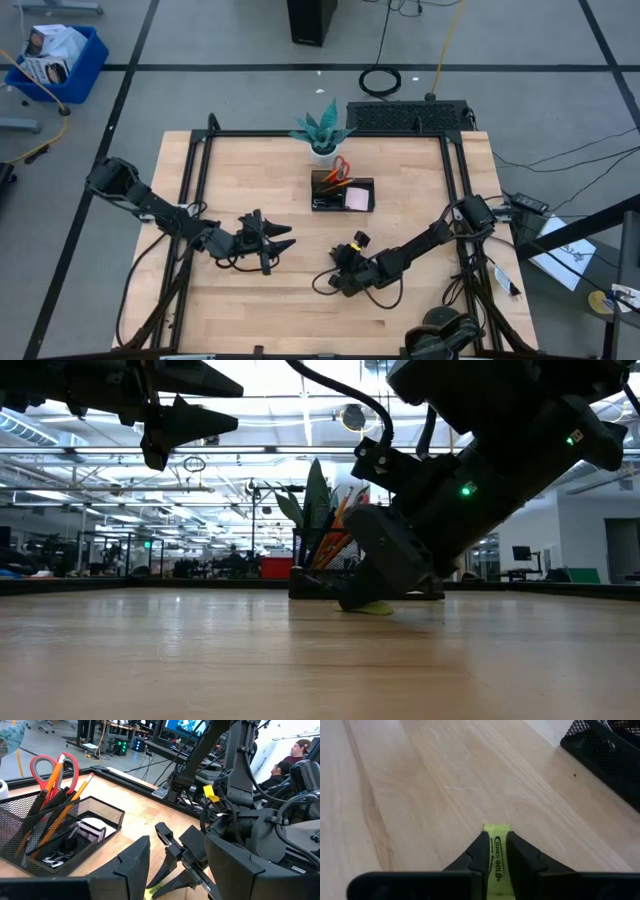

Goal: Pick and place office supplies into organizer
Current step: Put the green eraser into the black desk organizer

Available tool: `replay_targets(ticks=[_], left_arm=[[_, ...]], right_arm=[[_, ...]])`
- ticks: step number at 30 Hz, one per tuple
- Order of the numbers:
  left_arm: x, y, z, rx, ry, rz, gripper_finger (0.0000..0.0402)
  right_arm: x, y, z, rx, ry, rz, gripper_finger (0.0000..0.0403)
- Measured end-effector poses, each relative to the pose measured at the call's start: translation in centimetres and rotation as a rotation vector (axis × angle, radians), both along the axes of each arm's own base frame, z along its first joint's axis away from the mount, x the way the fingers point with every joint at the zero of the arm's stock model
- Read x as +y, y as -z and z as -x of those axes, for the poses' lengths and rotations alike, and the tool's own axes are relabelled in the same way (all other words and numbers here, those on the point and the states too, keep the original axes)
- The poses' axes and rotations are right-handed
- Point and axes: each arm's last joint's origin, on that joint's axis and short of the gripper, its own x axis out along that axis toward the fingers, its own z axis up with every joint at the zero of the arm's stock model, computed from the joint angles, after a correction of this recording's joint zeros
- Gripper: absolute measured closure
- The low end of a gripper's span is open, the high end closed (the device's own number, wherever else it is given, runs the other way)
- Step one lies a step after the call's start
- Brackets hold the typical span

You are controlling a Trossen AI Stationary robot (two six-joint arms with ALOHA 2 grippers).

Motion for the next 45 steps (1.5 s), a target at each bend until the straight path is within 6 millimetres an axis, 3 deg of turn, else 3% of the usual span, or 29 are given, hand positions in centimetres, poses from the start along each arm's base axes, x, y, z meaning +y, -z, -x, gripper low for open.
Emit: replay_targets(ticks=[10,22,29,39,45], left_arm=[[0.0,0.1,0.0,0.007,0.001,-0.006,0.0206],[0.0,0.1,0.0,0.014,0.001,-0.01,0.0206],[0.0,0.1,0.0,0.015,0.001,-0.011,0.0206],[0.0,0.2,0.0,0.018,0.001,-0.011,0.0206],[0.0,0.2,0.0,0.021,0.0,-0.014,0.0206]], right_arm=[[-0.5,-0.9,-0.2,-0.019,0.007,0.05,0.0361],[-2.2,-3.8,-0.8,0.008,-0.067,0.163,0.0361],[-5.0,-4.5,-1.8,0.048,-0.085,0.224,0.036],[-10.7,-4.7,-3.2,0.079,-0.066,0.204,0.036],[-12.7,-4.6,-3.4,0.115,-0.088,0.216,0.036]])
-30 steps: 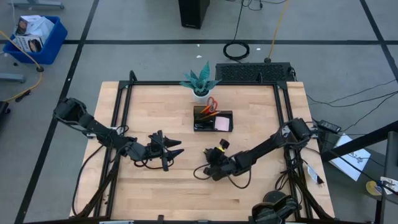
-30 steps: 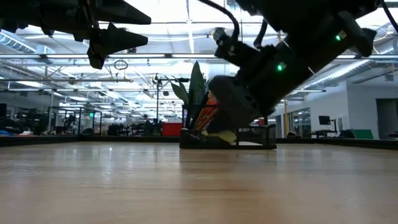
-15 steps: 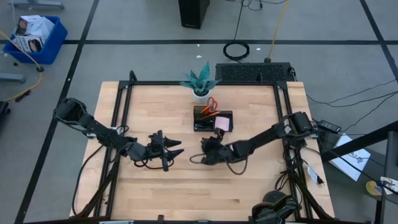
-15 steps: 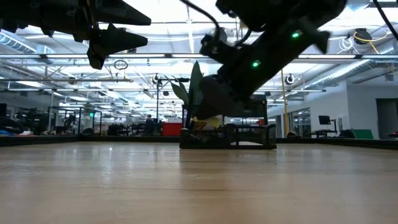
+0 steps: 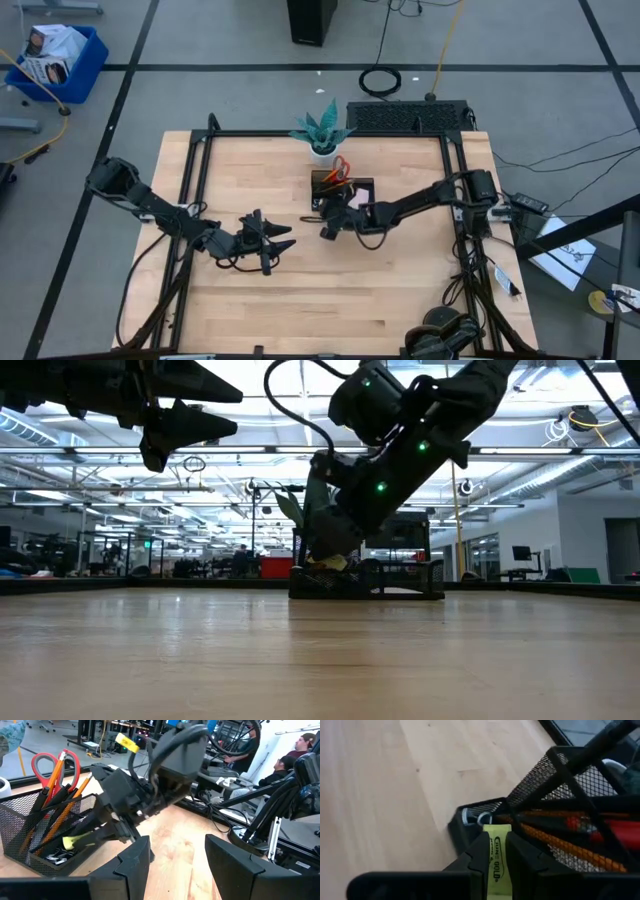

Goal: Pick and place office supplies into organizer
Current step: Put the green eraser into the black desk organizer

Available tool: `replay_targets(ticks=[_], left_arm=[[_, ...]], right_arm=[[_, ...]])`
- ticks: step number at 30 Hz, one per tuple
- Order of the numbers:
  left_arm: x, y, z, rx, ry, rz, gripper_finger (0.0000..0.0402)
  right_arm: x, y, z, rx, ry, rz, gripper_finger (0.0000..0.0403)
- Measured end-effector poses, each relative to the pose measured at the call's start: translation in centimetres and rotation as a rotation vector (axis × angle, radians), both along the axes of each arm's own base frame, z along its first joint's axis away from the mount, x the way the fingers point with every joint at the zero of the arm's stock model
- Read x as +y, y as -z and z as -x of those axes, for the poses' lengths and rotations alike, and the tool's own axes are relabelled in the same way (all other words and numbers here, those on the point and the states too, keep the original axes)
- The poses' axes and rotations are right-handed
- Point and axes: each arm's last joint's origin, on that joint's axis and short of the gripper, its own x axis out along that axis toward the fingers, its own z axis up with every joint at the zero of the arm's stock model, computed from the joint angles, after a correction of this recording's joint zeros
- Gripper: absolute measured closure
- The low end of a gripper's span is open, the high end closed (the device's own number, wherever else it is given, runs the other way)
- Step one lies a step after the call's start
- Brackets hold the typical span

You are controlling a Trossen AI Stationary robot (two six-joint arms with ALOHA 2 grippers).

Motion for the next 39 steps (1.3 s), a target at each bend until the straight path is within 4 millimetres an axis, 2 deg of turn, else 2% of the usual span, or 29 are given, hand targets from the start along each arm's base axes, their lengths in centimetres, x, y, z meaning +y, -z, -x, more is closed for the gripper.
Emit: replay_targets(ticks=[10,31,34,39], left_arm=[[0.0,0.0,0.0,0.0,0.0,0.001,0.0206],[0.0,0.1,0.0,0.004,0.0,0.002,0.0206],[0.0,0.1,0.0,0.004,-0.001,0.003,0.0206],[0.0,0.1,0.0,0.004,0.0,0.004,0.0206]], right_arm=[[-0.5,0.1,0.0,0.112,-0.129,0.082,0.036],[-1.4,0.1,0.1,0.194,-0.184,0.165,0.0358],[-1.4,0.2,0.1,0.199,-0.187,0.169,0.0344],[-1.4,0.1,0.1,0.196,-0.184,0.167,0.0289]])
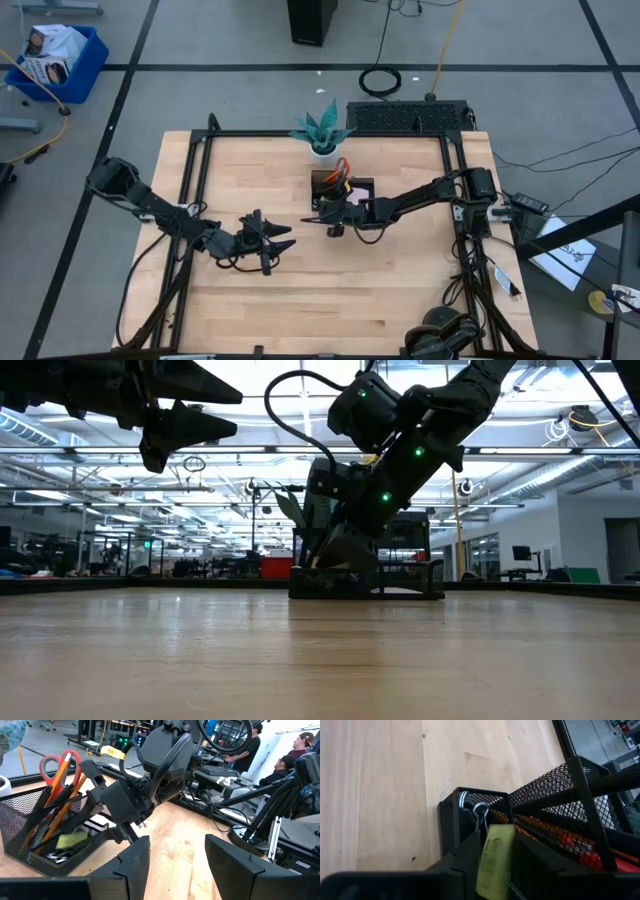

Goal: Pick and place office supplies into organizer
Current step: Put the green eraser into the black desk organizer, then return to Home Position

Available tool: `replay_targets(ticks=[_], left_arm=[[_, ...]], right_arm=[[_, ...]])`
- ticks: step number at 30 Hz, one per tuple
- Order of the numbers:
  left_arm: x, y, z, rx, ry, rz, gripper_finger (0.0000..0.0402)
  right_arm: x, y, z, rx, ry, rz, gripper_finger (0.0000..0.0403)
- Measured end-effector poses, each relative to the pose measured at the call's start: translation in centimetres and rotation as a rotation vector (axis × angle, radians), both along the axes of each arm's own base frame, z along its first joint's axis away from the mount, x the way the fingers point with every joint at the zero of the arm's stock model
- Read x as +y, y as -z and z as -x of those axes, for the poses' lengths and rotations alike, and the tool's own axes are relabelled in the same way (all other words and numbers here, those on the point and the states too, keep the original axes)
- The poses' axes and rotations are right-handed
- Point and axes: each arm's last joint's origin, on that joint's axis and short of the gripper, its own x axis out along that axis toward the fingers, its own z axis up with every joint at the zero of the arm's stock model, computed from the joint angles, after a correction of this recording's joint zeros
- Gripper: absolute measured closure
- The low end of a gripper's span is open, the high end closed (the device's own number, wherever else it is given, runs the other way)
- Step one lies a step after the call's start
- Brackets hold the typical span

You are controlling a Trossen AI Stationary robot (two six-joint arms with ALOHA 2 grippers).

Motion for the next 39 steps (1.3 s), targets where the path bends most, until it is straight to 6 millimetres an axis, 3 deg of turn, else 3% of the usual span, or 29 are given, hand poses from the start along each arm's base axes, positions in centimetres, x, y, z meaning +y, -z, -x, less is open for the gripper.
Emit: replay_targets(ticks=[6,11,19,23,25,28,31,35,39], left_arm=[[0.0,0.0,0.0,0.0,0.0,0.0,0.0206],[0.0,0.2,0.0,0.019,0.001,-0.021,0.0206],[0.0,0.2,0.0,0.047,0.016,-0.133,0.0206],[-0.5,0.7,0.2,0.091,0.123,-0.167,0.0206],[-0.8,1.2,0.3,0.14,0.178,-0.208,0.0206],[-0.8,1.5,0.5,0.158,0.124,-0.227,0.0206],[-1.1,1.5,0.6,0.157,0.125,-0.251,0.0206],[-1.4,2.0,0.8,0.152,0.219,-0.281,0.0206],[-1.8,2.5,1.4,0.124,0.354,-0.318,0.0206]], right_arm=[[0.1,0.0,0.0,-0.022,0.021,-0.02,0.023],[1.2,-0.2,0.0,-0.044,0.019,-0.036,0.0212],[6.4,-2.6,0.5,-0.205,-0.025,-0.107,0.0228],[10.3,-3.0,1.5,-0.248,-0.071,-0.198,0.0233],[12.5,-3.0,2.2,-0.239,-0.121,-0.216,0.0232],[15.2,-2.8,3.4,-0.268,-0.182,-0.258,0.0229],[16.9,-1.1,5.6,-0.358,-0.253,-0.316,0.0228],[16.3,2.2,10.1,-0.48,-0.382,-0.459,0.0231],[15.0,2.4,13.1,-0.606,-0.444,-0.5,0.0229]])
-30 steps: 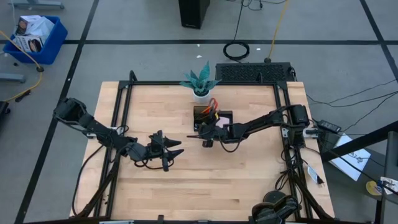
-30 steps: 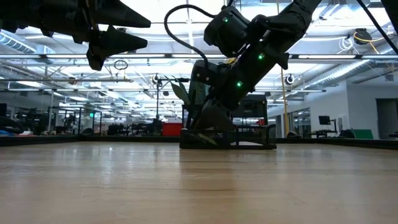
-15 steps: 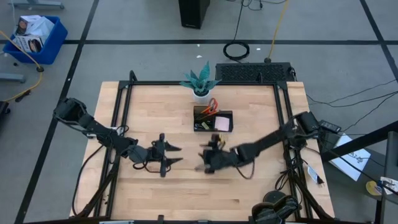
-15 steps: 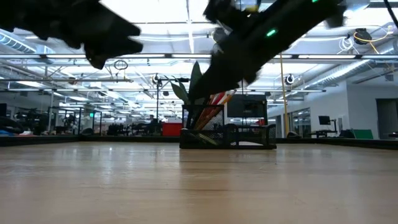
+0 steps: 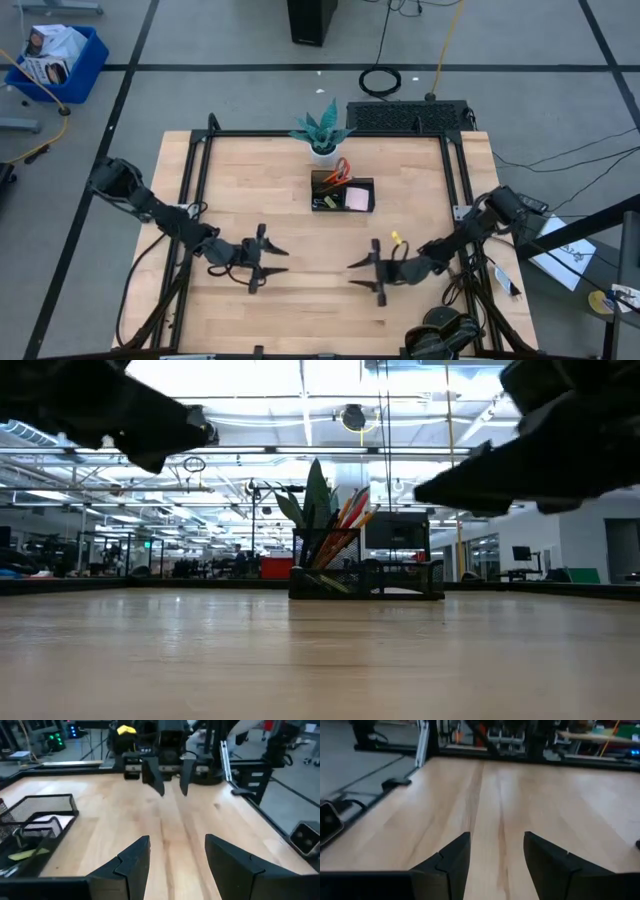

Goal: Pick and place office supplies into organizer
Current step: Return to Home Position

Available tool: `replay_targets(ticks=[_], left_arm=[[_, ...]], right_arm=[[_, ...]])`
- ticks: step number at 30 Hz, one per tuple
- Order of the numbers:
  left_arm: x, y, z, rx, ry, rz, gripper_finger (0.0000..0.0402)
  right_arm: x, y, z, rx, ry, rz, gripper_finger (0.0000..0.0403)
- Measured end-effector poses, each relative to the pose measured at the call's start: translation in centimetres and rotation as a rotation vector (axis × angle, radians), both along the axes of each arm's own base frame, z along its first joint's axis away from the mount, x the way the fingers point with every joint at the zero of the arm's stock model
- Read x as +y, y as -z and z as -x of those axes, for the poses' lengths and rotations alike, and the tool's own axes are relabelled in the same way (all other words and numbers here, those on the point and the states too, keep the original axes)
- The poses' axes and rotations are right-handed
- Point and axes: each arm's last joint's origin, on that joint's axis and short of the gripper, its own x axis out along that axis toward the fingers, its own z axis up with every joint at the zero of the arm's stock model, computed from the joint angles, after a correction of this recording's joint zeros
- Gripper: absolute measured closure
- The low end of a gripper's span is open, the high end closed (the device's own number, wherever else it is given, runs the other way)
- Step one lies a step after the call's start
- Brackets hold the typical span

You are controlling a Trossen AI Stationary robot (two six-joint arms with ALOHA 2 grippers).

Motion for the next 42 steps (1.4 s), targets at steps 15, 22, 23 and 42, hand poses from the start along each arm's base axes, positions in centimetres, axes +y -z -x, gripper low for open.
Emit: replay_targets(ticks=[15,22,23,42], left_arm=[[3.4,3.6,4.6,-0.092,-0.078,0.006,0.0206],[7.3,3.7,4.0,-0.126,-0.115,0.017,0.0206],[7.7,3.7,3.8,-0.129,-0.091,0.02,0.0206],[11.1,2.5,5.1,-0.127,-0.144,-0.01,0.0206]], right_arm=[[-5.0,-1.0,6.8,-0.001,0.033,0.007,0.0231],[-7.5,-1.8,9.0,-0.093,0.124,-0.022,0.0225],[-7.7,-2.2,9.0,-0.11,0.133,-0.028,0.0225],[-9.8,-5.0,11.0,-0.177,0.192,0.006,0.0229]])
